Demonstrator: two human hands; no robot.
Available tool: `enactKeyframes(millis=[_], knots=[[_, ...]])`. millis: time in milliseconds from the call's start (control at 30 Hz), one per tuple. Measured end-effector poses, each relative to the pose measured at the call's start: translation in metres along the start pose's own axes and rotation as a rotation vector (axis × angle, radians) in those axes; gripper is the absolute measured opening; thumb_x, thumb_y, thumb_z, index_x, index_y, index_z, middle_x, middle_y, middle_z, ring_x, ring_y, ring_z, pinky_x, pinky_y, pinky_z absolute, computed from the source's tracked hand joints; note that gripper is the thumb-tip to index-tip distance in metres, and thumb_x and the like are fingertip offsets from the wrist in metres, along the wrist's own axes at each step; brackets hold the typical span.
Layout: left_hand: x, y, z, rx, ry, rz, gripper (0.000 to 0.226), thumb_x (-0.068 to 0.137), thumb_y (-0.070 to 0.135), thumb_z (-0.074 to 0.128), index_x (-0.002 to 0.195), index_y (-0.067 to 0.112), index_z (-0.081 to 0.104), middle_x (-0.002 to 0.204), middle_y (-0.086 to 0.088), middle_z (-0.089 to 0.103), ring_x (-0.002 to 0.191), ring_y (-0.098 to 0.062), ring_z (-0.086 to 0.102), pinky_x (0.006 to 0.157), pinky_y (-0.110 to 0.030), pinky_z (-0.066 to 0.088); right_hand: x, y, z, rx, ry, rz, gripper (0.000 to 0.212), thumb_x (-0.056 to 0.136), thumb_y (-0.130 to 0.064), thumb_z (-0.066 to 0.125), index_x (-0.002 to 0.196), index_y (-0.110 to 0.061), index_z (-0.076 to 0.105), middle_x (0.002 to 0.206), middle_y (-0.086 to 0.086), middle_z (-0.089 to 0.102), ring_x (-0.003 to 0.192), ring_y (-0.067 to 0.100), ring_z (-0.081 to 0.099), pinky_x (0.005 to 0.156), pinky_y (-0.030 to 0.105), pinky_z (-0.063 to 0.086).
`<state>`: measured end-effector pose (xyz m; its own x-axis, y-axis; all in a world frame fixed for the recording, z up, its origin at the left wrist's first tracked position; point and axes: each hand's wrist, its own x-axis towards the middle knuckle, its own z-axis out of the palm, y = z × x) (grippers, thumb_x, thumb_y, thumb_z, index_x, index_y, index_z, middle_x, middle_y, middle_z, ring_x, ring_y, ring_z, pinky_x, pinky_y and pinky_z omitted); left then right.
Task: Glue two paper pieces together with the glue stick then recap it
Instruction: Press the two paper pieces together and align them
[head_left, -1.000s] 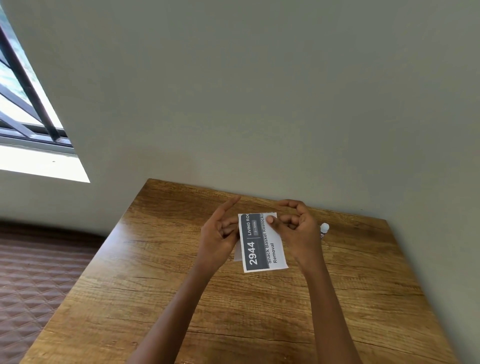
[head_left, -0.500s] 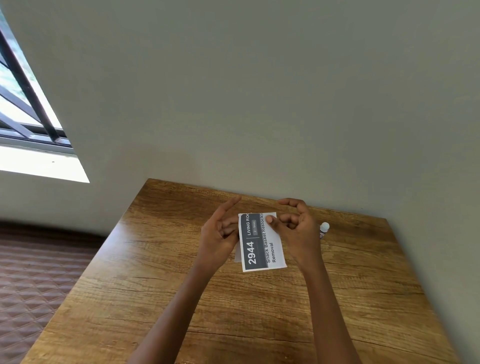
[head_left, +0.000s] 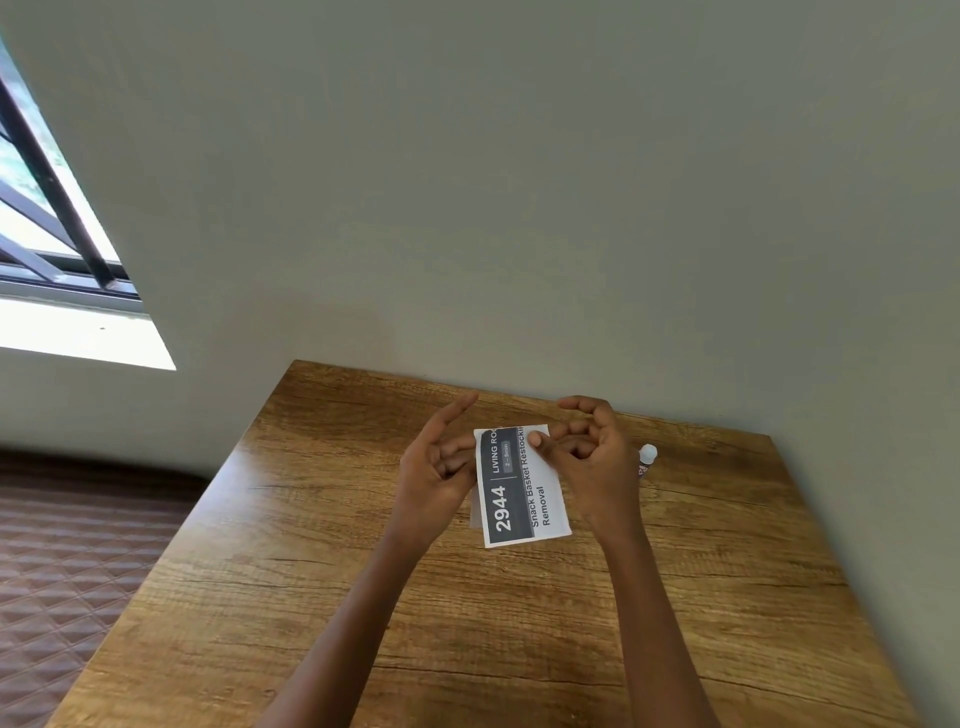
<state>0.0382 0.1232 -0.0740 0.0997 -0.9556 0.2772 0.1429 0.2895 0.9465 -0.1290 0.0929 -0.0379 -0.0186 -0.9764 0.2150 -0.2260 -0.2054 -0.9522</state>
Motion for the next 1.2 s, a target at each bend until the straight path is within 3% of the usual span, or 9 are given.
enactKeyframes(millis=[233,400,600,800,1200], knots=[[-0.0006,0.0032,0.0016,-0.019,-0.002,0.007,0.065,0.081,-0.014,0.058,0.131,0.023,0.040,0.099,-0.006,0.074,0.090,-0.021,0.071,0.071,-0.028,0.059,0.0000,-0.0002,0.0008,-0.006,0.037,-0.013,0.041,0.071,-0.022,0.079,0.105,-0.020,0.056,0.088,0.001,0.064,0.072,0.016,0.067,0.057,0.020,0.054],[-0.0009,0.0041,0.0024,-0.029,-0.002,0.014,0.065,0.080,-0.013,0.059,0.131,0.024,0.041,0.098,-0.005,0.074,0.090,-0.021,0.071,0.072,-0.030,0.059,-0.0012,-0.0029,0.0011,0.016,0.027,-0.010,0.042,0.072,-0.021,0.079,0.107,-0.020,0.055,0.097,-0.004,0.065,0.069,0.005,0.067,0.057,0.017,0.055],[-0.0005,0.0032,0.0023,-0.033,-0.004,0.021,0.065,0.081,-0.014,0.058,0.132,0.023,0.041,0.098,-0.007,0.074,0.089,-0.022,0.071,0.072,-0.030,0.059,-0.0017,-0.0003,0.0006,0.034,0.013,0.016,0.046,0.072,-0.023,0.078,0.112,-0.021,0.055,0.100,-0.003,0.067,0.081,0.014,0.070,0.067,0.029,0.059],[-0.0014,0.0025,0.0024,-0.032,-0.015,0.022,0.065,0.082,-0.013,0.057,0.136,0.019,0.038,0.100,-0.011,0.073,0.091,-0.024,0.071,0.073,-0.031,0.059,-0.0020,-0.0022,0.0009,0.053,-0.006,0.029,0.049,0.075,-0.017,0.077,0.117,-0.021,0.054,0.091,-0.003,0.071,0.074,0.005,0.070,0.060,0.021,0.056],[-0.0024,0.0034,0.0027,-0.052,-0.032,0.001,0.062,0.083,-0.012,0.056,0.134,0.020,0.040,0.102,-0.012,0.072,0.091,-0.023,0.070,0.074,-0.031,0.058,-0.0014,-0.0034,0.0000,0.065,-0.007,0.016,0.043,0.076,-0.016,0.075,0.113,-0.020,0.053,0.081,0.002,0.070,0.070,0.009,0.069,0.057,0.022,0.055]])
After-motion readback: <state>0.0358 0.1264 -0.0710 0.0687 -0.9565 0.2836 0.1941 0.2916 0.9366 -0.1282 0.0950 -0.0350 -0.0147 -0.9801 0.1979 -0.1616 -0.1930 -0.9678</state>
